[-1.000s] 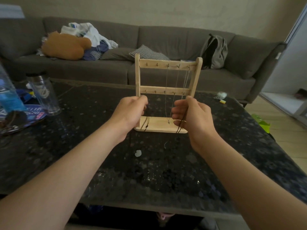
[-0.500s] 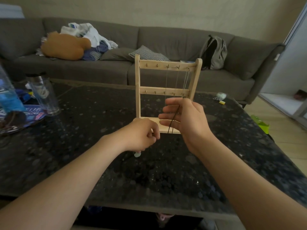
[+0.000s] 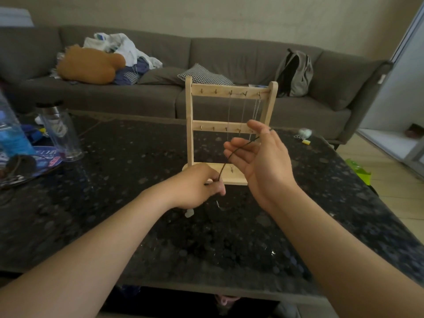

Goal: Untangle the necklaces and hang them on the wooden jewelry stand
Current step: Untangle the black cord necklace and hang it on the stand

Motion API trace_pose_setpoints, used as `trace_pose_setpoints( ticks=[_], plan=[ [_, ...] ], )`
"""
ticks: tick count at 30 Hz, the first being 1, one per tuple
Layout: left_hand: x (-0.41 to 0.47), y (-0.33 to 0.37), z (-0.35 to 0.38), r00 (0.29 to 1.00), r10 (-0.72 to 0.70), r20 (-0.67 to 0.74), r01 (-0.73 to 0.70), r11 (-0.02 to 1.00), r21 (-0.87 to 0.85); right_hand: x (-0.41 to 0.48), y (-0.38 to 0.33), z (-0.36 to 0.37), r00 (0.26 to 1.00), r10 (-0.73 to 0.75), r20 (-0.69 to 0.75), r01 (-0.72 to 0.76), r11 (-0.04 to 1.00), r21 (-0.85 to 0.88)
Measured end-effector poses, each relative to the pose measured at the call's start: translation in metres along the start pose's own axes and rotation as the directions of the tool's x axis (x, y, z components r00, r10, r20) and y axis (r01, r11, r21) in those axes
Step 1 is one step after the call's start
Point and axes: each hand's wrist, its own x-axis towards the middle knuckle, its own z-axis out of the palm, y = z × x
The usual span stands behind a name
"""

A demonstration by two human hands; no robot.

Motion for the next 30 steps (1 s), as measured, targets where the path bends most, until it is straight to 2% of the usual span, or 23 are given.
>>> trace_pose_setpoints(
  ticks=[3, 6, 8, 14, 18, 21, 23, 25, 27, 30],
  plan=[
    [0.002, -0.001, -0.003, 0.979, -0.093, -0.180, 0.073, 0.990, -0.117, 0.003, 0.002, -0.003, 0.994, -0.068, -0.083, 0.058, 0.992, -0.109],
    [0.001, 0.002, -0.008, 0.943, -0.130, -0.305, 0.021, 0.941, -0.337, 0.005, 0.006, -0.007, 0.983, -0.072, -0.166, 0.036, 0.977, -0.209],
    [-0.002, 0.005, -0.012, 0.921, -0.145, -0.363, -0.016, 0.913, -0.407, 0.007, 0.008, -0.009, 0.977, -0.016, -0.214, -0.027, 0.979, -0.200],
    [-0.006, 0.012, -0.018, 0.891, -0.119, -0.438, -0.121, 0.868, -0.482, 0.006, 0.011, -0.004, 0.956, 0.189, -0.225, -0.235, 0.951, -0.199],
    [-0.006, 0.015, -0.020, 0.884, -0.074, -0.461, -0.164, 0.875, -0.456, 0.002, 0.013, 0.000, 0.958, 0.220, -0.185, -0.269, 0.913, -0.308],
    [-0.008, 0.020, -0.023, 0.905, -0.059, -0.421, -0.161, 0.869, -0.468, -0.003, 0.016, -0.001, 0.989, 0.115, -0.090, -0.142, 0.897, -0.419],
    [-0.011, 0.025, -0.026, 0.915, -0.048, -0.401, -0.154, 0.877, -0.455, -0.006, 0.017, -0.001, 1.000, -0.028, 0.003, 0.026, 0.850, -0.527],
    [-0.012, 0.027, -0.030, 0.925, -0.036, -0.379, -0.138, 0.896, -0.422, -0.005, 0.017, -0.001, 0.980, -0.149, 0.129, 0.197, 0.781, -0.593],
    [-0.012, 0.026, -0.033, 0.935, -0.021, -0.353, -0.125, 0.914, -0.385, -0.006, 0.016, 0.002, 0.956, -0.184, 0.226, 0.286, 0.745, -0.602],
    [-0.010, 0.026, -0.035, 0.938, 0.009, -0.348, -0.134, 0.932, -0.337, -0.006, 0.020, 0.004, 0.939, -0.214, 0.271, 0.341, 0.697, -0.630]
  ],
)
